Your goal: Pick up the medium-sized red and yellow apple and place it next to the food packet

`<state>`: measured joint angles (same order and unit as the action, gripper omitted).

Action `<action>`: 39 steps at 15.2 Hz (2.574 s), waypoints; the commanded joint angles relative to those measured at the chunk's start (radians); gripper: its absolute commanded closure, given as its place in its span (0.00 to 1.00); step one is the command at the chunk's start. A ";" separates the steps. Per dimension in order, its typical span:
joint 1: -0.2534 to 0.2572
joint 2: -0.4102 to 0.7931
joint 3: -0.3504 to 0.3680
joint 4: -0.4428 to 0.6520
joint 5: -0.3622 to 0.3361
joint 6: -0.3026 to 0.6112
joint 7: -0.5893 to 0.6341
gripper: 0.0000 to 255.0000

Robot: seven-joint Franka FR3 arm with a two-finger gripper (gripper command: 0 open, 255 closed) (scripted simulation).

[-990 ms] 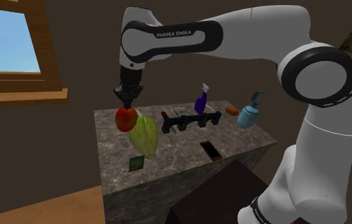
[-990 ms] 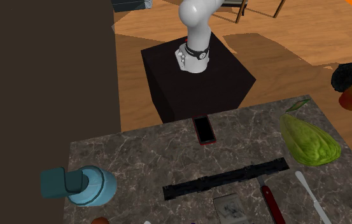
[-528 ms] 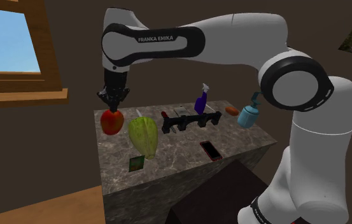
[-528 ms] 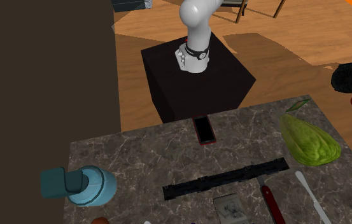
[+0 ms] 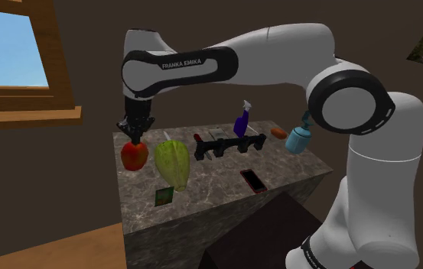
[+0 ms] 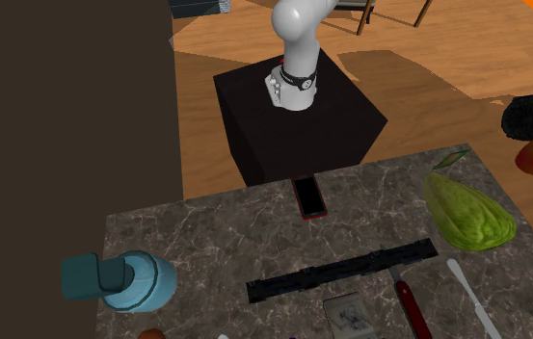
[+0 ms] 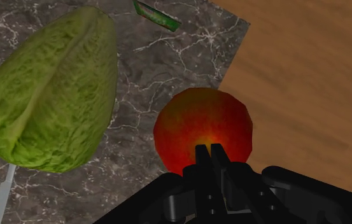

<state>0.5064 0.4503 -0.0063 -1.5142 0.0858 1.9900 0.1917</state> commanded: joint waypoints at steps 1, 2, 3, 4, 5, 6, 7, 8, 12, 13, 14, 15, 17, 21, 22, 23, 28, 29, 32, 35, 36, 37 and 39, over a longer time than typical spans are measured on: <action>-0.001 0.004 0.000 -0.024 0.001 0.029 -0.003 1.00; -0.001 0.008 0.000 -0.031 0.002 0.040 -0.004 1.00; -0.001 0.012 0.000 -0.038 0.002 0.051 -0.005 1.00; -0.001 0.017 0.001 -0.046 0.003 0.063 -0.006 1.00; -0.001 0.021 0.001 -0.052 0.003 0.074 -0.007 1.00; -0.001 0.026 0.001 -0.059 0.004 0.085 -0.008 1.00; 0.000 0.031 0.001 -0.065 0.004 0.096 -0.009 1.00; 0.000 0.036 0.001 -0.071 0.005 0.107 -0.010 1.00; -0.001 0.058 0.002 -0.093 0.007 0.151 -0.014 1.00; -0.001 0.064 0.002 -0.097 0.007 0.161 -0.015 1.00; -0.001 0.070 0.002 -0.102 0.008 0.172 -0.016 1.00; -0.001 0.076 0.003 -0.106 0.008 0.182 -0.017 1.00; -0.001 0.089 0.003 -0.114 0.009 0.203 -0.018 1.00; -0.001 0.117 0.004 -0.126 0.012 0.243 -0.022 1.00; -0.001 0.122 0.004 -0.128 0.012 0.251 -0.023 1.00; -0.001 0.122 0.004 -0.129 0.012 0.251 -0.023 1.00; -0.001 0.122 0.004 -0.128 0.012 0.251 -0.023 1.00; -0.001 0.122 0.004 -0.128 0.012 0.251 -0.023 1.00; -0.001 0.122 0.004 -0.128 0.012 0.251 -0.023 0.00; -0.001 0.122 0.004 -0.128 0.012 0.251 -0.023 0.00; -0.001 0.122 0.004 -0.128 0.012 0.251 -0.023 0.00; -0.002 0.103 0.004 -0.123 0.011 0.227 -0.022 0.00; -0.004 0.068 0.002 -0.109 0.009 0.177 -0.021 0.00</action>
<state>0.5029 0.5349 -0.0037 -1.6276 0.0955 2.1884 0.1699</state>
